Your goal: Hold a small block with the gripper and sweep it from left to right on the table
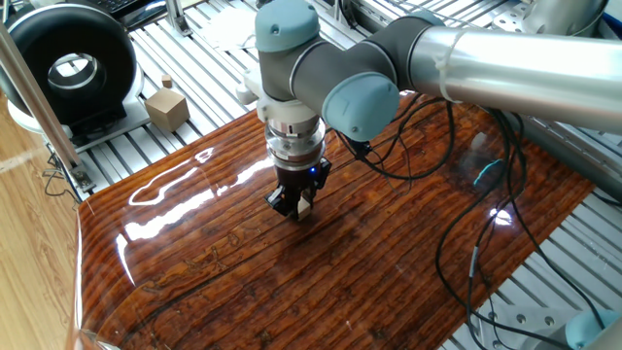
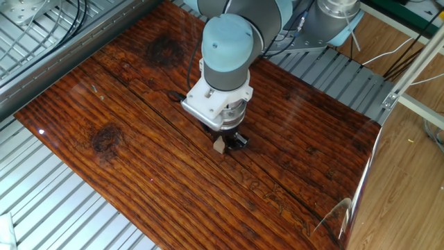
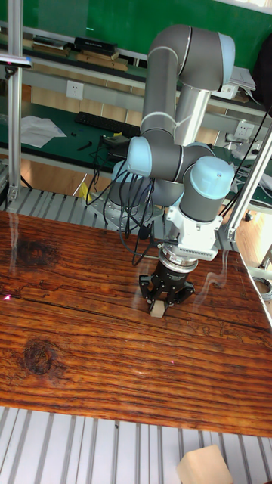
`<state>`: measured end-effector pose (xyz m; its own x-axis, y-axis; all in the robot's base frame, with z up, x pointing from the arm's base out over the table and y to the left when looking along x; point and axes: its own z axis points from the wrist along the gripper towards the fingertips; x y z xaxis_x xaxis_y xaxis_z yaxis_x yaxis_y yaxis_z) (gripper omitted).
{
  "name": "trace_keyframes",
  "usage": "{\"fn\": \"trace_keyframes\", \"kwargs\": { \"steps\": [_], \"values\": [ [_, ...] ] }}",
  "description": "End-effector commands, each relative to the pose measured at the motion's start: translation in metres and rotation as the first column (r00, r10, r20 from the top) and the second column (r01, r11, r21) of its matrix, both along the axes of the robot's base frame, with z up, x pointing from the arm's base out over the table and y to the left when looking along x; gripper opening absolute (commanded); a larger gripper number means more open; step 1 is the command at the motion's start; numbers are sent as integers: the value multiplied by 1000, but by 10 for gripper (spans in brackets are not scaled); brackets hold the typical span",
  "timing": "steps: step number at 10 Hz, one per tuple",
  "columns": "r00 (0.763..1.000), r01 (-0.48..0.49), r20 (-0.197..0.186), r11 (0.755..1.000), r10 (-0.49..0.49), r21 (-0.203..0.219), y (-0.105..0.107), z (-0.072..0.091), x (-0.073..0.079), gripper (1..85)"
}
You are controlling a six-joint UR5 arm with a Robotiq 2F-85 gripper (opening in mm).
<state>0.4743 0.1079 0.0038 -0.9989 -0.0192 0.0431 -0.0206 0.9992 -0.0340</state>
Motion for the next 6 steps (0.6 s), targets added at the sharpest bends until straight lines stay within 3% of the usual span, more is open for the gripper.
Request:
{"fn": "trace_keyframes", "kwargs": {
  "steps": [1,2,6],
  "values": [
    [1000,7,-16,1000,-7,14,2,9,-2,10],
    [1000,12,-24,1000,-12,20,5,13,-3,10],
    [1000,10,-5,1000,-10,12,2,0,3,10]
  ]
}}
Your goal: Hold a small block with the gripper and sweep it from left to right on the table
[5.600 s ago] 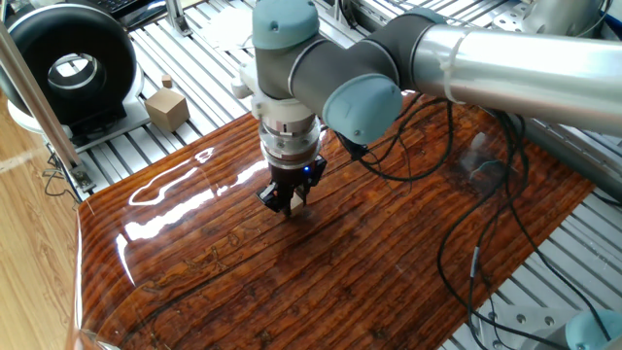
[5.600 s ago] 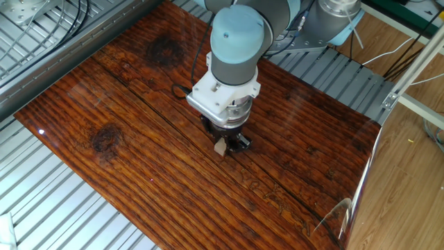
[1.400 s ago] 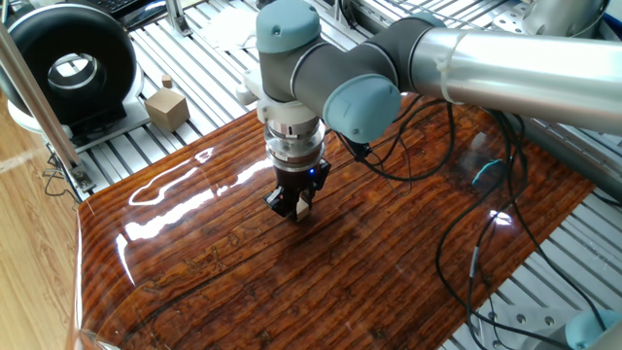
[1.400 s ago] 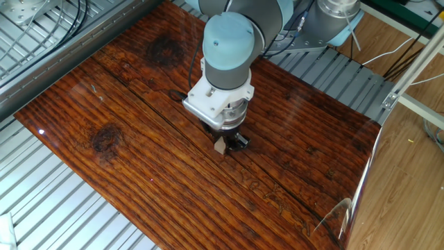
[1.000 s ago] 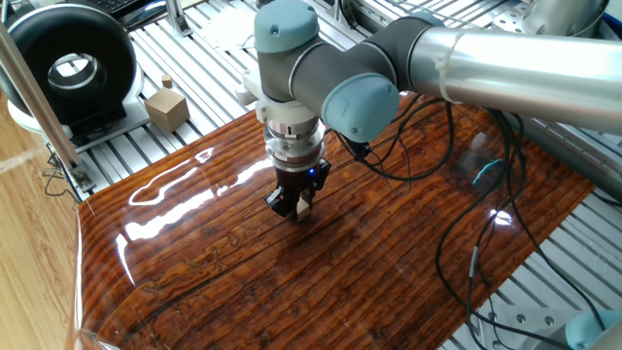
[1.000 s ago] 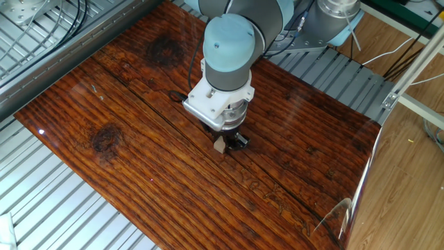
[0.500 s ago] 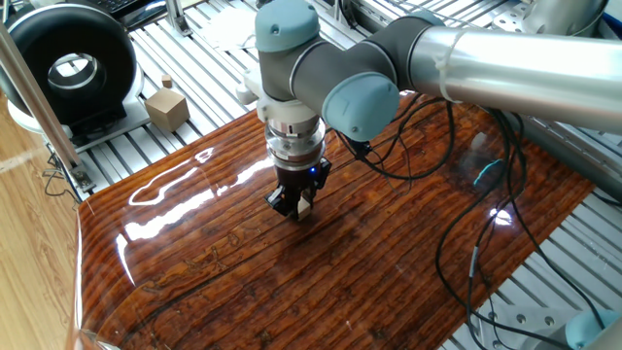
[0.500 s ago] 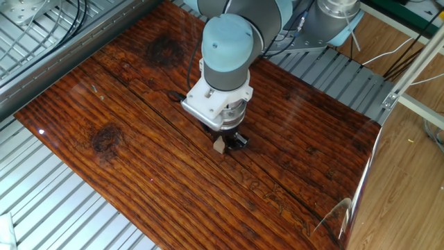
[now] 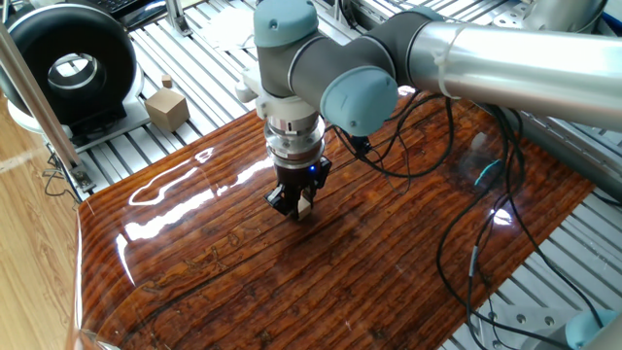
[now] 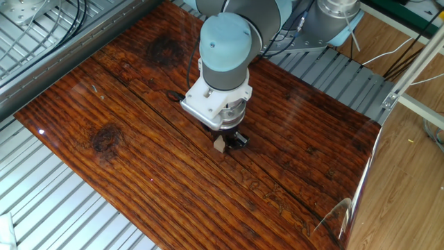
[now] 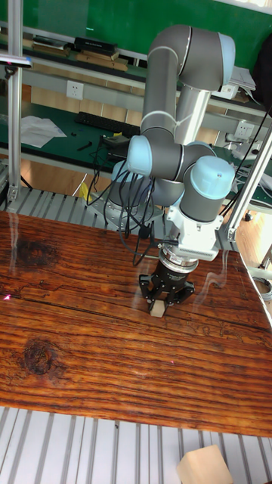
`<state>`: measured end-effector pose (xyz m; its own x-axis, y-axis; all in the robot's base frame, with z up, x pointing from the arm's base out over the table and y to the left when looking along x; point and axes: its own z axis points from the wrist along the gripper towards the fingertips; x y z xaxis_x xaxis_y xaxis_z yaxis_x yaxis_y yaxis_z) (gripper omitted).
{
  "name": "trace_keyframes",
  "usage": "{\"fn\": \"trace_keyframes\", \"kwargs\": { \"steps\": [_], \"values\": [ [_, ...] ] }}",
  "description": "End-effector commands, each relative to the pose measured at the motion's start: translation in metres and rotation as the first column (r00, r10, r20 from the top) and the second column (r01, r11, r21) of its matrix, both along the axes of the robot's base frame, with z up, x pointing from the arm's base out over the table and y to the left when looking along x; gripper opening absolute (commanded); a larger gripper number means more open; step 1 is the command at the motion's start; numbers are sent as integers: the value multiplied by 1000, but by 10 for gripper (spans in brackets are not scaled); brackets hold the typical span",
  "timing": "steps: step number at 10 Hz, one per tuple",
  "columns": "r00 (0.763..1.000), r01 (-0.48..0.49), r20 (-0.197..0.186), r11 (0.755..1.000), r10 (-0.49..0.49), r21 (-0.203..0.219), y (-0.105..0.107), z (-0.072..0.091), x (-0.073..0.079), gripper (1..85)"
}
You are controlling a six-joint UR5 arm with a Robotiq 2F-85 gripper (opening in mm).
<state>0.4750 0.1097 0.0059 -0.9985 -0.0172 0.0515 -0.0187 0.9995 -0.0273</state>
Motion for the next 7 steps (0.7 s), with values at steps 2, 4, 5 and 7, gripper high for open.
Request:
{"fn": "trace_keyframes", "kwargs": {
  "steps": [2,4,5,7],
  "values": [
    [1000,6,8,1000,-6,15,2,-2,3,10],
    [1000,5,17,1000,-6,20,4,-2,6,10],
    [1000,5,17,1000,-6,20,4,1,6,10],
    [1000,7,5,1000,-8,23,4,7,4,10]
  ]
}}
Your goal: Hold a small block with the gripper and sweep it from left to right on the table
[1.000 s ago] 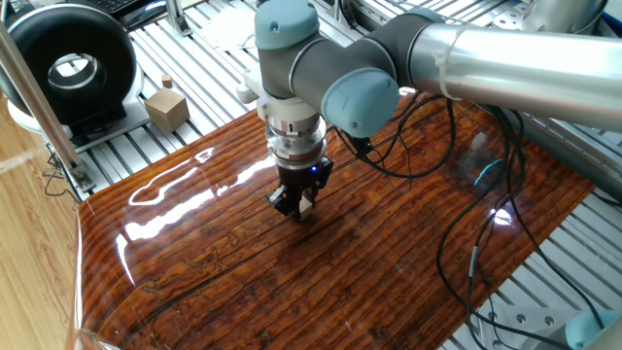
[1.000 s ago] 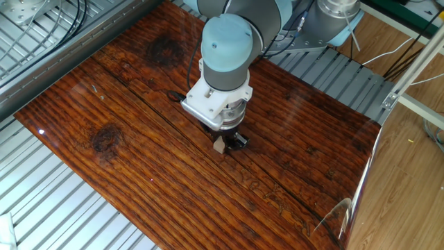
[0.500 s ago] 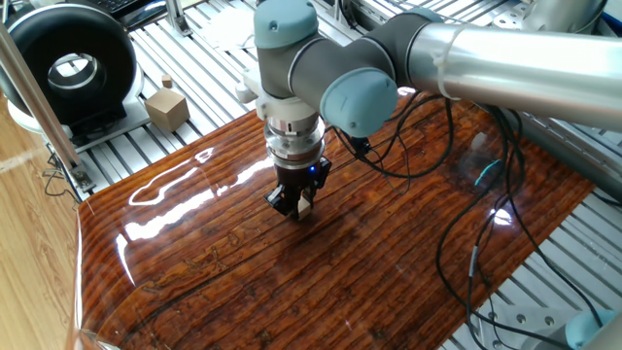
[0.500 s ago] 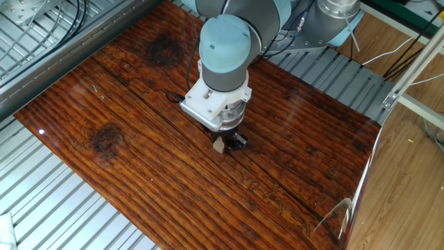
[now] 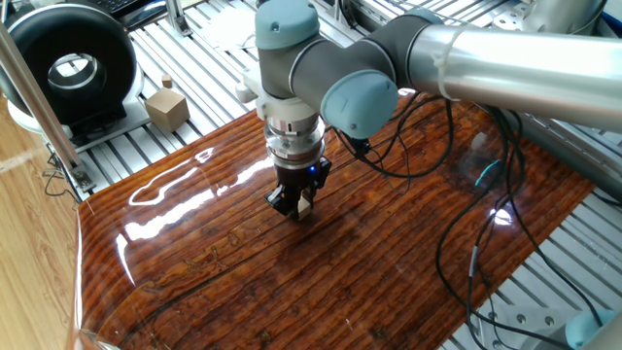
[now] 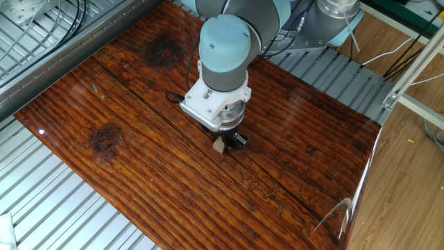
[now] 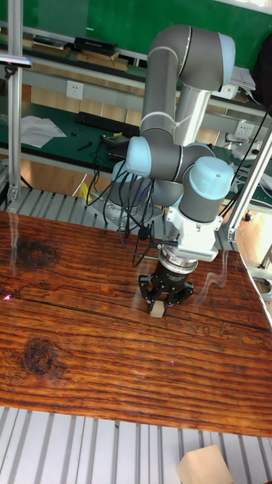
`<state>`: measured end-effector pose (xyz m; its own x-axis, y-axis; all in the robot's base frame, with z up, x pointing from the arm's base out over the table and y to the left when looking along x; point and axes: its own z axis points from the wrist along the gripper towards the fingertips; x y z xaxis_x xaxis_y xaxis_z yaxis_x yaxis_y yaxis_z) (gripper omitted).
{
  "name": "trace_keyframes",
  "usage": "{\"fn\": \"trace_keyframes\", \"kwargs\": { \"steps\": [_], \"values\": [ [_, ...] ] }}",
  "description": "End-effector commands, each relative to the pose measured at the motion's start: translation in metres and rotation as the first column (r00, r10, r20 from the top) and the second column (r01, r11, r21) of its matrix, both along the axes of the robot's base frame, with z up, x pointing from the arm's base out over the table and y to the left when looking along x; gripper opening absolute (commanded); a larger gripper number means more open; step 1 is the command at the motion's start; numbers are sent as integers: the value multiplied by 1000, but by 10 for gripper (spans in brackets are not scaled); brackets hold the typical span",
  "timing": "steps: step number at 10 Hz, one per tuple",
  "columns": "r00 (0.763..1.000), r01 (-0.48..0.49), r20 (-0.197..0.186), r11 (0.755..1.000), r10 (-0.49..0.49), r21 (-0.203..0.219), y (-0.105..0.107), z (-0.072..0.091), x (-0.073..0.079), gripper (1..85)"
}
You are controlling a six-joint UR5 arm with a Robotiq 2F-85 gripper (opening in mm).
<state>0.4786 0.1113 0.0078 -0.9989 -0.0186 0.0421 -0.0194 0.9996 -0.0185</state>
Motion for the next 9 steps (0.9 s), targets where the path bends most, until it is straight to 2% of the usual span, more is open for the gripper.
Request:
{"fn": "trace_keyframes", "kwargs": {
  "steps": [1,3,5,9],
  "values": [
    [1000,10,-2,1000,-10,14,2,3,1,10],
    [1000,11,9,1000,-11,14,2,-4,4,10],
    [1000,11,9,1000,-11,12,2,-4,4,10],
    [1000,25,-11,1000,-25,8,11,9,3,10]
  ]
}}
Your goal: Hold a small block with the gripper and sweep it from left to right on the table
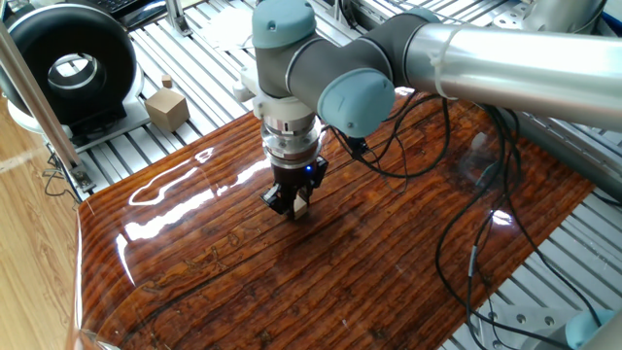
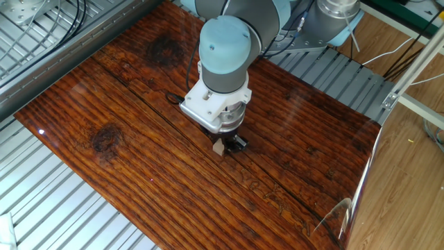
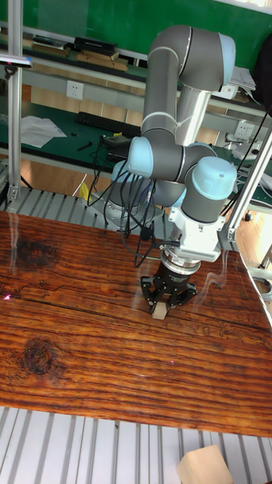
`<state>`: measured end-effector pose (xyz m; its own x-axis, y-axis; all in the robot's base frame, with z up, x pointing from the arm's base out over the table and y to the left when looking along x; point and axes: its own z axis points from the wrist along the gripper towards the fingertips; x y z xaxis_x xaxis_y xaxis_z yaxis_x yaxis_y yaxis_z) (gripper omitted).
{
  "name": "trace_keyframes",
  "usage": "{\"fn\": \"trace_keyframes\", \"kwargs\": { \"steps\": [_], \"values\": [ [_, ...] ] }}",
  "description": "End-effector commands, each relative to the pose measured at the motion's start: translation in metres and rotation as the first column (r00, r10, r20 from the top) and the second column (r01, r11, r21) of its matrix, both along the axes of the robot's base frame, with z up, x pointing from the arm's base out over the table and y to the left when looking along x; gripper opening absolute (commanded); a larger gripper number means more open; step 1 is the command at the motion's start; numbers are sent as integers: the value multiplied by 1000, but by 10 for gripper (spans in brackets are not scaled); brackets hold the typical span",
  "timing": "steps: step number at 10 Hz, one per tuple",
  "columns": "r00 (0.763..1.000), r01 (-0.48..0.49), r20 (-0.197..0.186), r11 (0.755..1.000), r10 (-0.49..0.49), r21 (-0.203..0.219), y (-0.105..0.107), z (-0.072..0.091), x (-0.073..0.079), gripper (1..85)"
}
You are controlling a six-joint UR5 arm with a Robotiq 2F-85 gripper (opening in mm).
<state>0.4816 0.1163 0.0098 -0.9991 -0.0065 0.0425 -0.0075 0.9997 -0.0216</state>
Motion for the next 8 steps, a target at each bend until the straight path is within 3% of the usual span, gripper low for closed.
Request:
{"fn": "trace_keyframes", "kwargs": {
  "steps": [1,8],
  "values": [
    [1000,12,-5,1000,-12,12,4,4,2,10],
    [1000,3,-1,1000,-2,4,-5,-1,1,10]
  ]
}}
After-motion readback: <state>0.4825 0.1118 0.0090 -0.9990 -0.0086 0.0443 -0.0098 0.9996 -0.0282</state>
